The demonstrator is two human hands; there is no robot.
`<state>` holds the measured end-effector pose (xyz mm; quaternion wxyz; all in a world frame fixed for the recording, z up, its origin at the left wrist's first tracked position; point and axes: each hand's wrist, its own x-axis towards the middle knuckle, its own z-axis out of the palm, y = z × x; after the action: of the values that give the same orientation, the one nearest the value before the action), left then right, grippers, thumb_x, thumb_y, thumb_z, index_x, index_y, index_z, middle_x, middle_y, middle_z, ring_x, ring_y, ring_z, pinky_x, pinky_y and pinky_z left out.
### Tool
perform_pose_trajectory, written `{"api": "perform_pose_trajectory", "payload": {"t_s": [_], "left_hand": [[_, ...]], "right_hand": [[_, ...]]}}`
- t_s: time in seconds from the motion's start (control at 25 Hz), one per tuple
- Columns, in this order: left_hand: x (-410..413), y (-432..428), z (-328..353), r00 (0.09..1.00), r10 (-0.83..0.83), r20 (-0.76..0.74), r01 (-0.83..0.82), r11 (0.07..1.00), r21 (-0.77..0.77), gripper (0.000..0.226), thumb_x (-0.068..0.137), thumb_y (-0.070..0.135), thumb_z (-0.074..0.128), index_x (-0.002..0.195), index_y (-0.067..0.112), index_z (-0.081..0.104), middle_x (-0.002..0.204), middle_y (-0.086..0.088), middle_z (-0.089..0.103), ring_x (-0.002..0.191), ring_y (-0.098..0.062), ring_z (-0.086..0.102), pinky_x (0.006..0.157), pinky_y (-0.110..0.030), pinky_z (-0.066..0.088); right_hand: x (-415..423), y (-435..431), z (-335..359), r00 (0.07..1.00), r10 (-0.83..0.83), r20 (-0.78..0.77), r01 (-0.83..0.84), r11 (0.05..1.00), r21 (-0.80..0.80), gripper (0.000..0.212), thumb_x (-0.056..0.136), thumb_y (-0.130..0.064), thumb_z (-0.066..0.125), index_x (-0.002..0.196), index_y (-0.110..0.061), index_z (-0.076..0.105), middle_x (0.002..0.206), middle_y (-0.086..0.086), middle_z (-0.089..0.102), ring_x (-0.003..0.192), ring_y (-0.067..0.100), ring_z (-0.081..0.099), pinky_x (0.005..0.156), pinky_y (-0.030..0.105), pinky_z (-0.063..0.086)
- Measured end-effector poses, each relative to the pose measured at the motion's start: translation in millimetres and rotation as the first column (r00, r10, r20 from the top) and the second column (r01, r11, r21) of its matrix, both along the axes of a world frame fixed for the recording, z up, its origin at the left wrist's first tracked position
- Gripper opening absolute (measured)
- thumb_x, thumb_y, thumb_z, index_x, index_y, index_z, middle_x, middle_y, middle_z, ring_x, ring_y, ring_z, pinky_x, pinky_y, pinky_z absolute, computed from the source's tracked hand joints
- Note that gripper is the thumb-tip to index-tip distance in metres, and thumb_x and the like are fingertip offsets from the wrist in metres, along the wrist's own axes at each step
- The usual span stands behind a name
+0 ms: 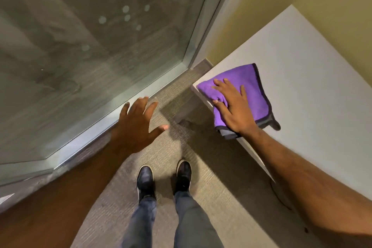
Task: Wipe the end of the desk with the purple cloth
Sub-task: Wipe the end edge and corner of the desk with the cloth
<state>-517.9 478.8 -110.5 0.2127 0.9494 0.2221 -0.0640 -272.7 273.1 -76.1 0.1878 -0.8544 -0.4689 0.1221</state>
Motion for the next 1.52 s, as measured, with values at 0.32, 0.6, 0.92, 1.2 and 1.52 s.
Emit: {"api": "perform_pose_trajectory", "payload": {"t_s": [0.32,0.6,0.92,1.2,1.52], "left_hand": [[-13,1,-21,0.999,0.034,-0.039,-0.032,0.999,0.029,0.094,0.082,0.081,0.021,0.149,0.016,0.032,0.158,-0.013,0.033,0.149,-0.028,0.025,0.118,-0.058,0.017],[-11,-7,-32,0.999,-0.031,-0.026,0.032,0.998,0.052,0.09,0.084,0.081,0.023,0.141,0.014,0.043,0.149,-0.016,0.047,0.142,-0.031,0.037,0.111,-0.062,0.028],[-22,-8,-37,1.0,-0.001,0.0,0.001,0.999,0.054,0.088,0.085,0.078,0.029,0.139,0.012,0.044,0.15,-0.018,0.046,0.142,-0.033,0.037,0.112,-0.062,0.026],[-32,-12,-34,0.999,-0.026,0.034,0.023,0.997,0.068,0.088,0.086,0.075,0.03,0.137,0.006,0.05,0.147,-0.022,0.048,0.139,-0.036,0.041,0.111,-0.061,0.028],[-25,-23,-28,0.999,-0.007,0.044,0.004,0.997,0.073,0.087,0.086,0.073,0.031,0.141,0.008,0.049,0.153,-0.017,0.042,0.143,-0.035,0.036,0.116,-0.056,0.026]], "right_hand": [[18,85,6,0.996,-0.058,0.069,0.064,0.993,-0.095,0.045,0.101,-0.045,0.038,0.141,-0.027,0.048,0.151,-0.003,0.048,0.149,0.023,0.025,0.118,0.066,0.002],[7,83,21,0.809,0.571,0.138,-0.487,0.783,-0.388,0.038,0.091,-0.035,0.045,0.121,-0.018,0.062,0.133,0.003,0.059,0.142,0.028,0.035,0.113,0.074,0.006],[28,96,32,0.594,0.802,0.061,-0.639,0.517,-0.569,0.041,0.088,-0.038,0.052,0.124,-0.021,0.061,0.142,0.003,0.053,0.148,0.026,0.027,0.11,0.074,0.013],[12,66,27,0.553,0.825,0.118,-0.662,0.521,-0.54,0.039,0.085,-0.038,0.042,0.107,-0.021,0.069,0.116,-0.001,0.067,0.143,0.028,0.035,0.114,0.071,0.006],[22,59,32,0.448,0.887,0.113,-0.684,0.422,-0.595,0.04,0.094,-0.041,0.042,0.124,-0.026,0.064,0.144,0.0,0.054,0.152,0.025,0.018,0.118,0.067,-0.002]]}}
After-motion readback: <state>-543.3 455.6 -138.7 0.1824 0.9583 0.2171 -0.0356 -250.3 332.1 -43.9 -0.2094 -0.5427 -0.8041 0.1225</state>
